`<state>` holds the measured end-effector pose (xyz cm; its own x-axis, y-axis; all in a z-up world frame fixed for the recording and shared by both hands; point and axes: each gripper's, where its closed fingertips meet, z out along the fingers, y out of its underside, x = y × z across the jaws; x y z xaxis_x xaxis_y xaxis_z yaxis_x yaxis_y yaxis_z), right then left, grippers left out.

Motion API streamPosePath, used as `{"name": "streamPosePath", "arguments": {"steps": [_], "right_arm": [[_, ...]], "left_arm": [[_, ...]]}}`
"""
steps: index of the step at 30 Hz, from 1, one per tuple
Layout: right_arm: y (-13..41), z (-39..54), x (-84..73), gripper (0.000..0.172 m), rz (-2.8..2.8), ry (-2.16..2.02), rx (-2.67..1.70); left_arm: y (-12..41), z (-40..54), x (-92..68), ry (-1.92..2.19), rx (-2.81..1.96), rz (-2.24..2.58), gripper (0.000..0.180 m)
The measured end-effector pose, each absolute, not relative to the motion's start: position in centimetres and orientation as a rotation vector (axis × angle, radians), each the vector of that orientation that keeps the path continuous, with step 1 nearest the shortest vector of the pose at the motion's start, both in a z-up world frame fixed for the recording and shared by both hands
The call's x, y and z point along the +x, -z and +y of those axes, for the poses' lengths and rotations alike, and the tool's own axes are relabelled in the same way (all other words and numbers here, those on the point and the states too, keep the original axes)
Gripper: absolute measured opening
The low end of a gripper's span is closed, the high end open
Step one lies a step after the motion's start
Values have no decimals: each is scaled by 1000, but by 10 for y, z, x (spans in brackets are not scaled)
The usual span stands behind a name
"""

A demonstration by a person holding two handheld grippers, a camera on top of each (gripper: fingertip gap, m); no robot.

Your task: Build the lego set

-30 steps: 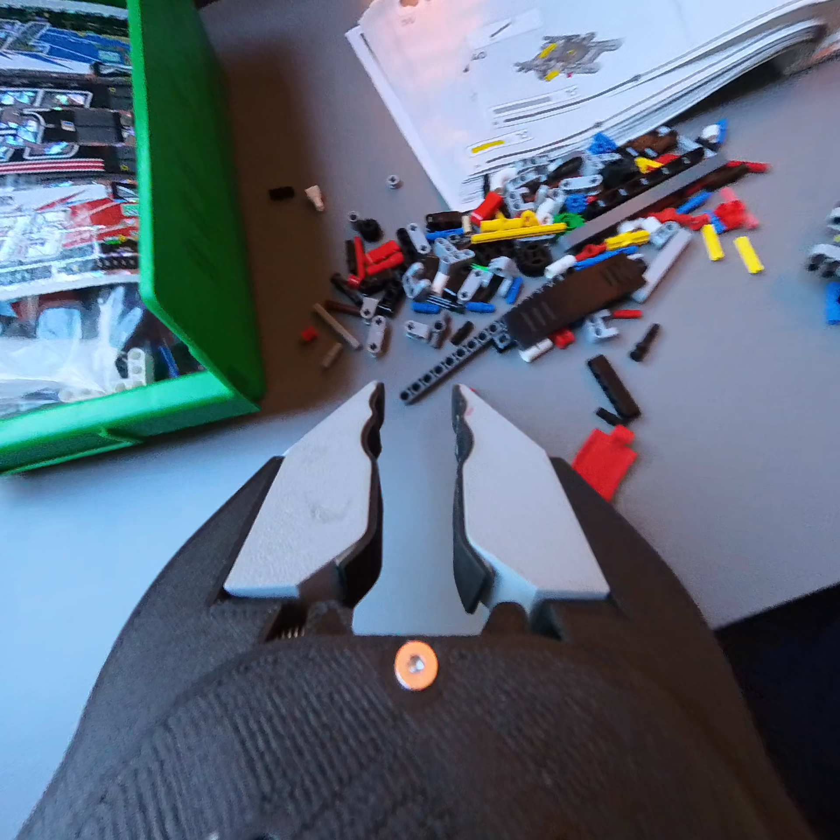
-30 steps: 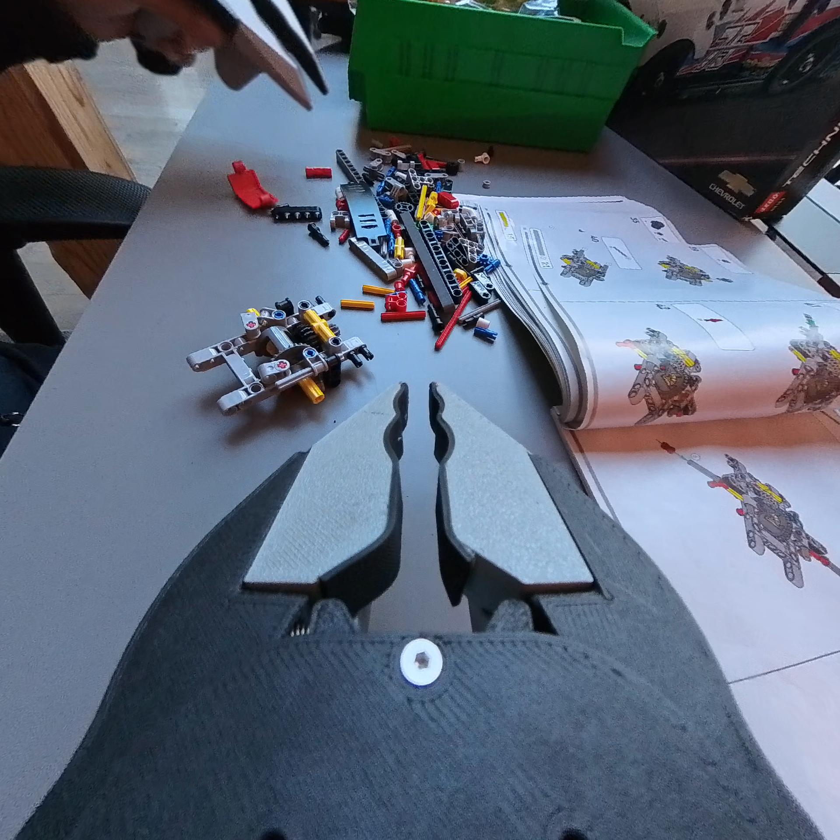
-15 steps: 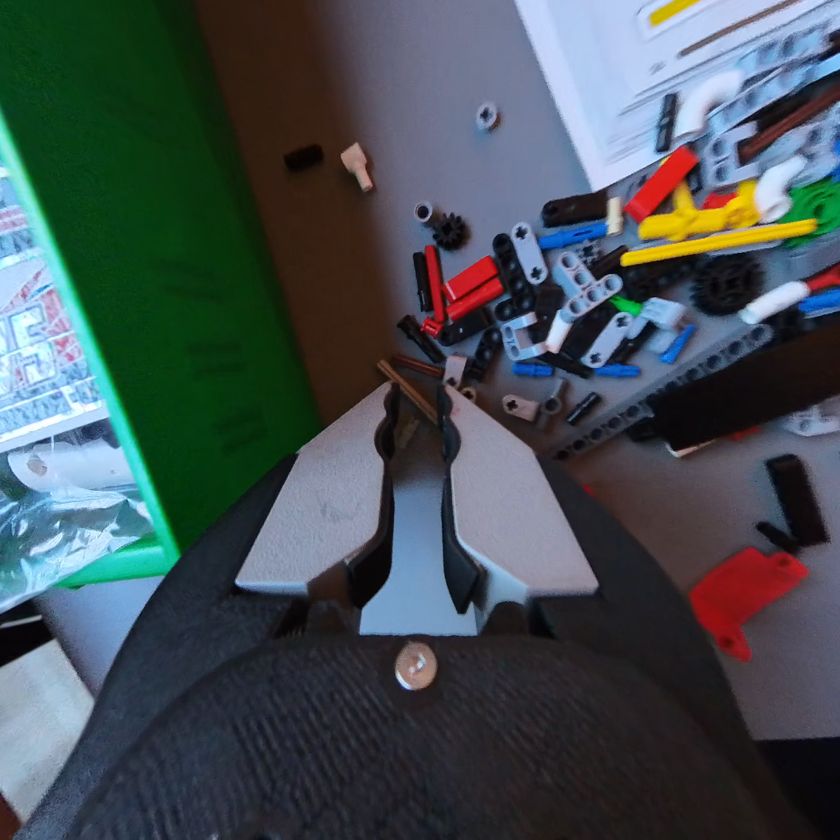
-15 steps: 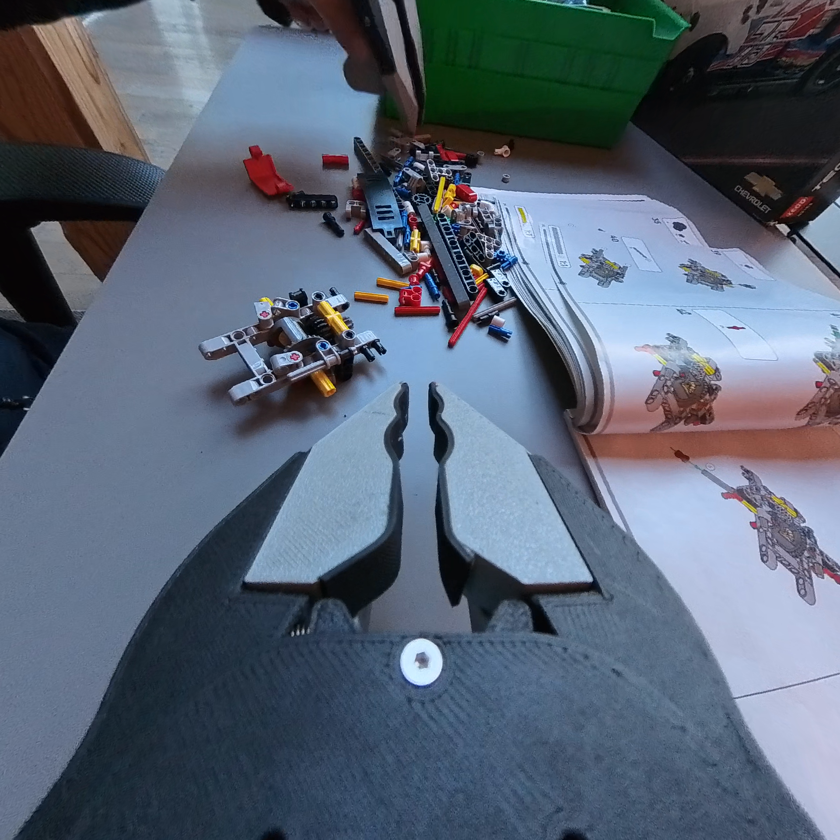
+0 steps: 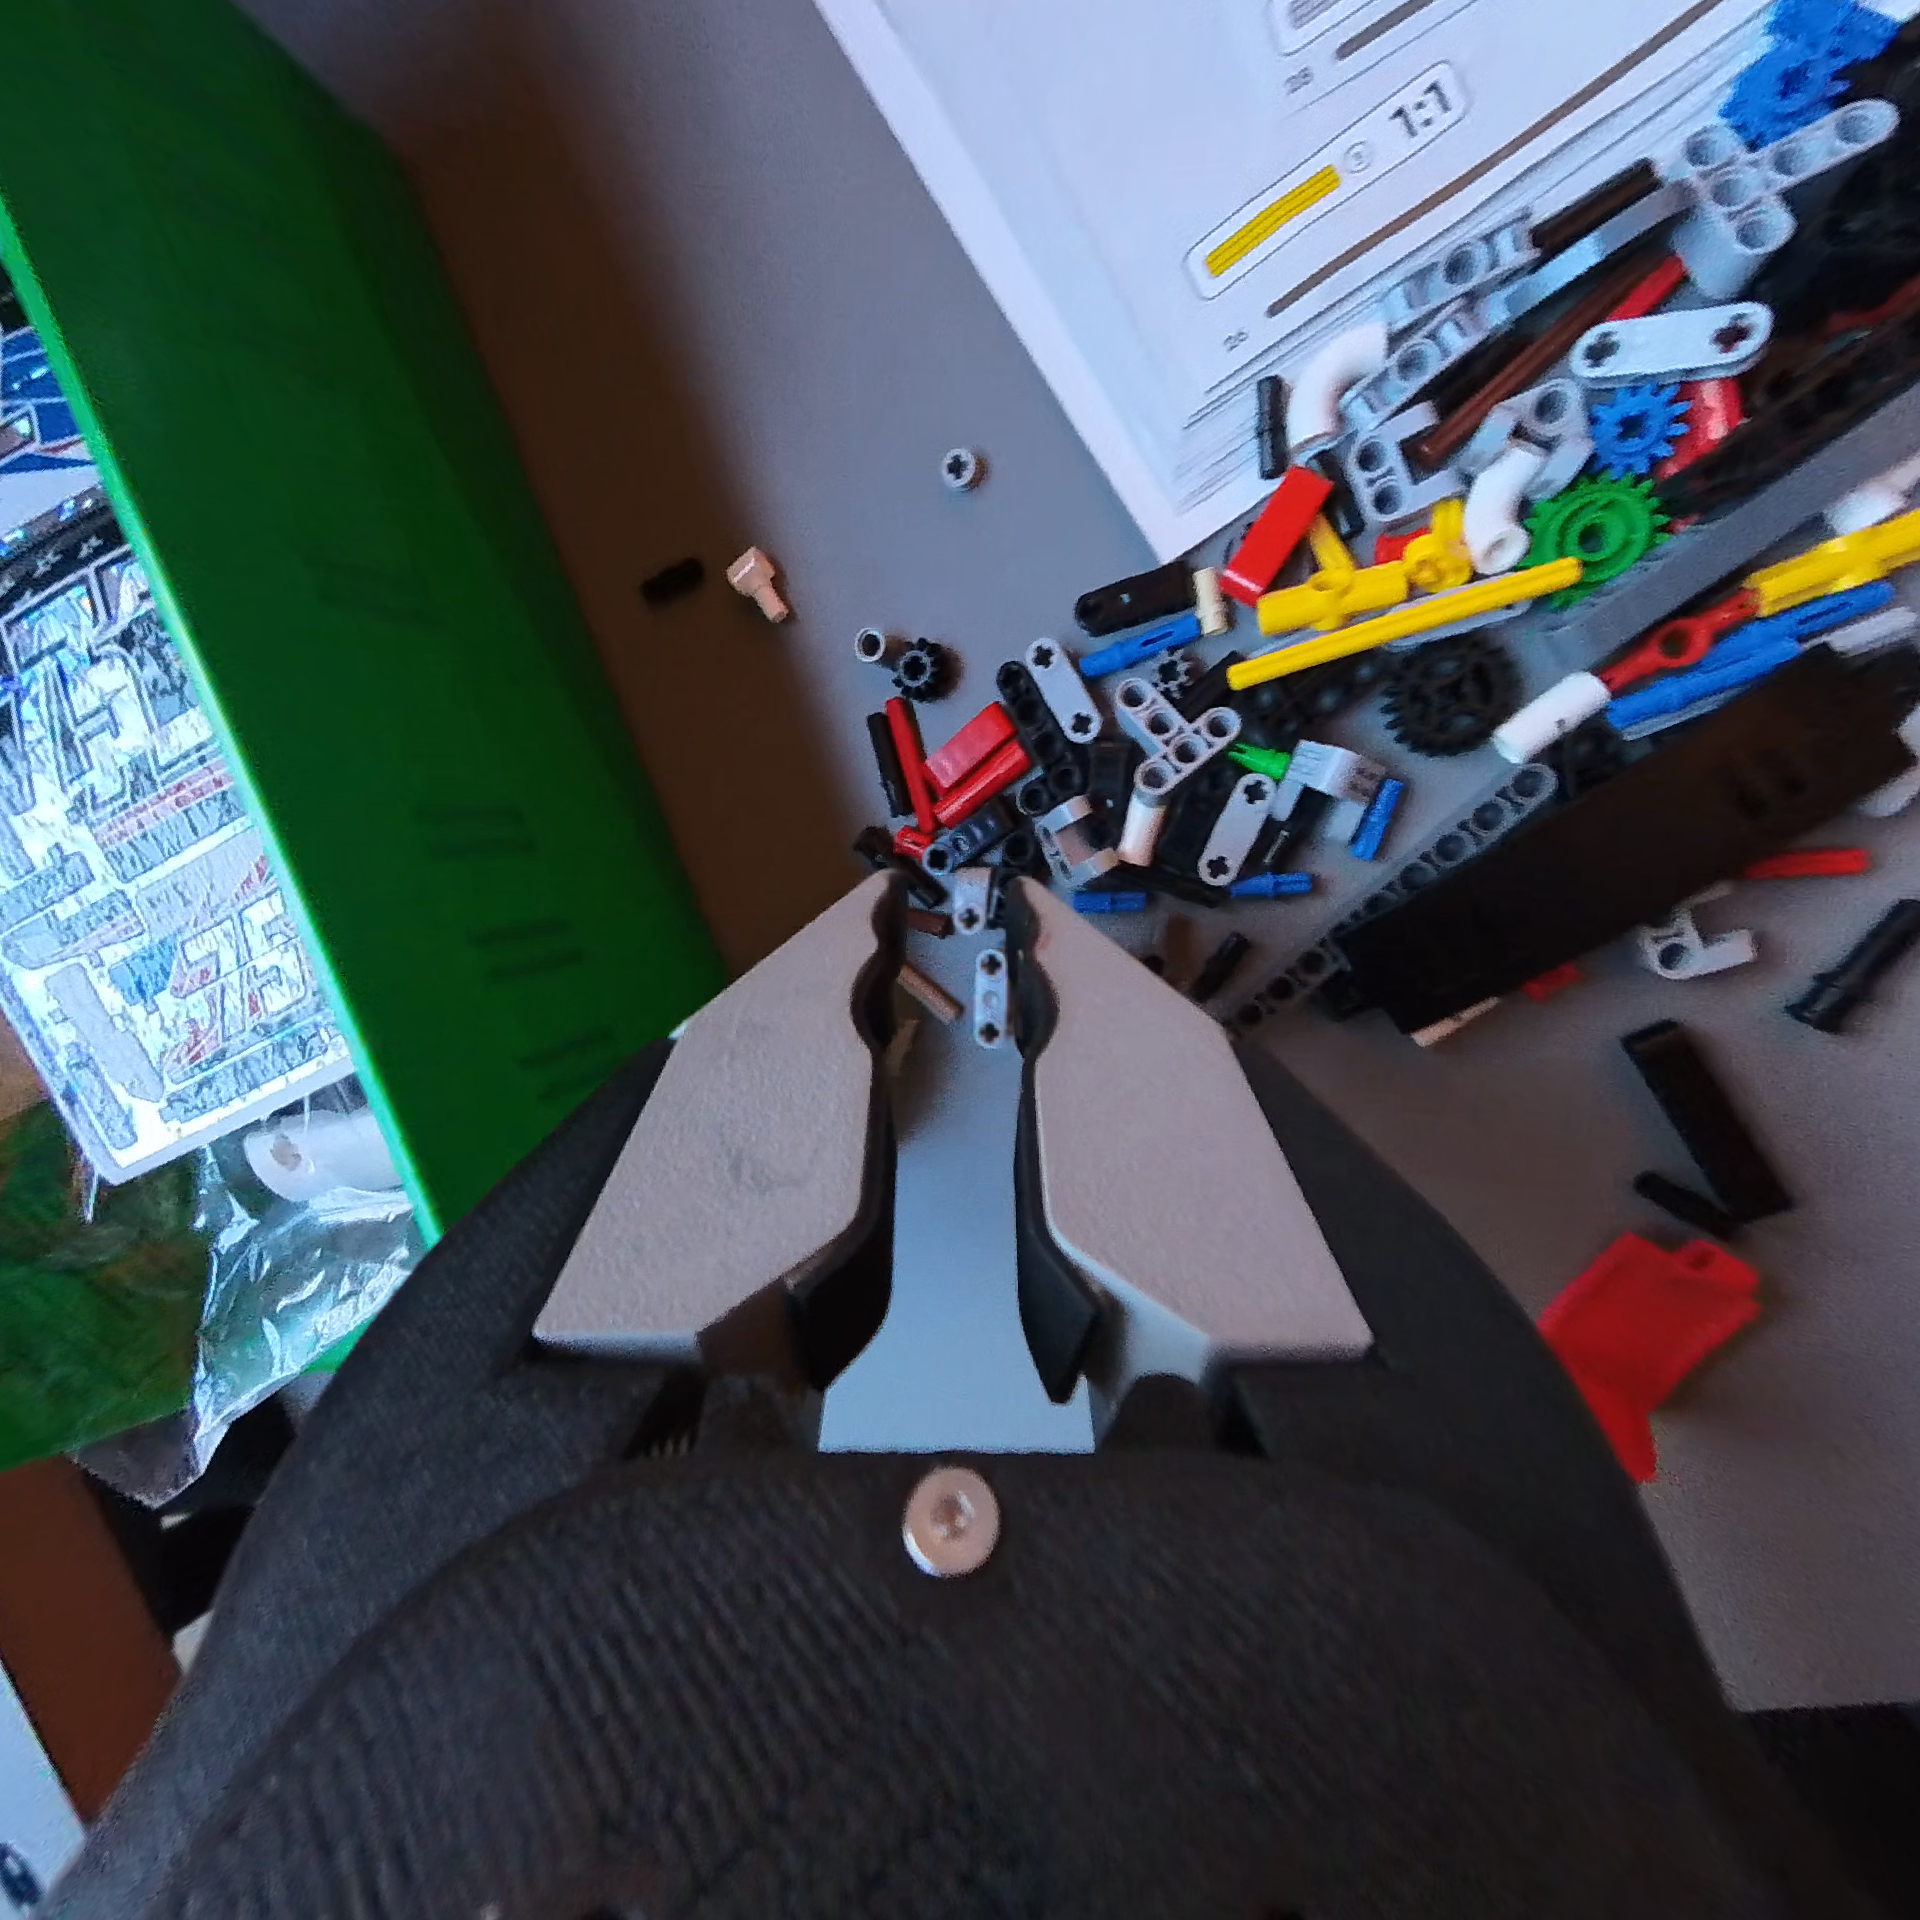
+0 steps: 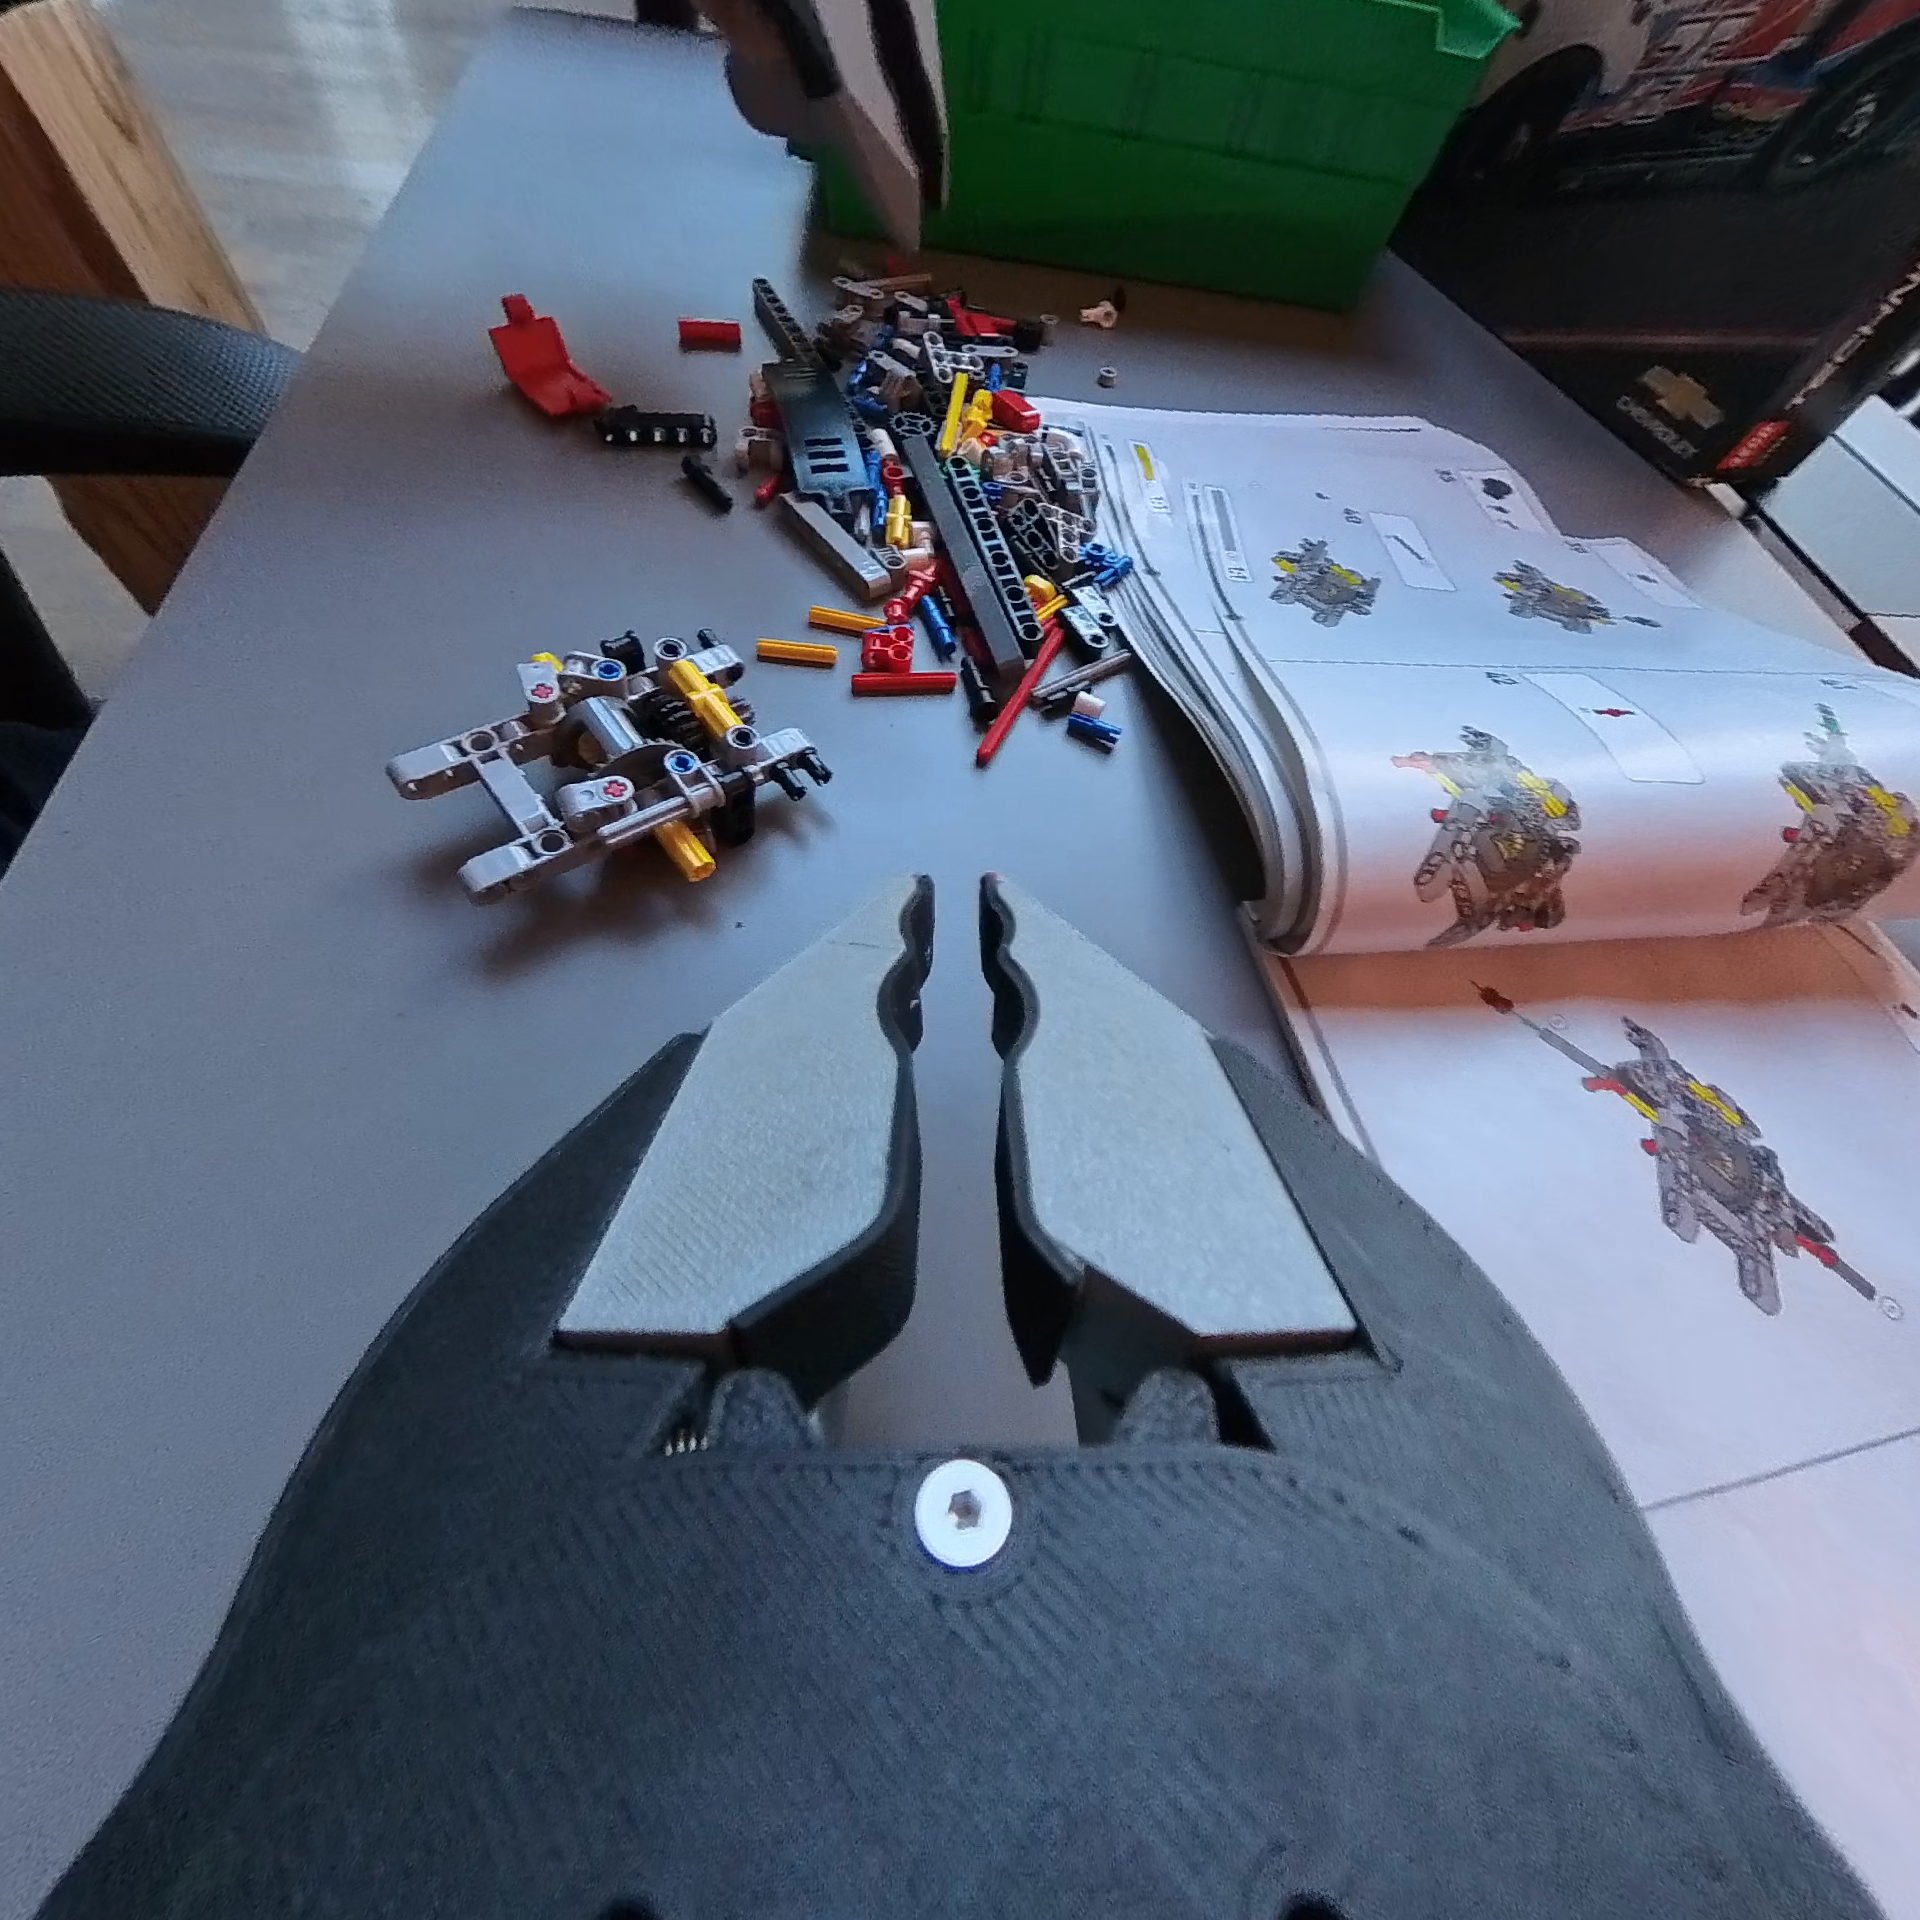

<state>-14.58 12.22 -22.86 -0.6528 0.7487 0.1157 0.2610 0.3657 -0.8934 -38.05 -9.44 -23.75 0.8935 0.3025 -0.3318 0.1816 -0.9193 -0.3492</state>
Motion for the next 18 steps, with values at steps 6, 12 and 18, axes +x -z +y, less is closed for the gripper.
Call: {"name": "streamPosePath", "arguments": {"steps": [6, 12, 18], "right_arm": [[229, 131, -150, 6, -2088, -1232, -918], [230, 131, -150, 4, -2090, -1202, -899], [229, 131, -150, 4, -2086, -1213, -892]], "left_arm": [[241, -90, -362, -466, -2760, -289, 17], [244, -85, -364, -489, -2773, -242, 17], [227, -87, -383, -598, -2774, -240, 17]]}}
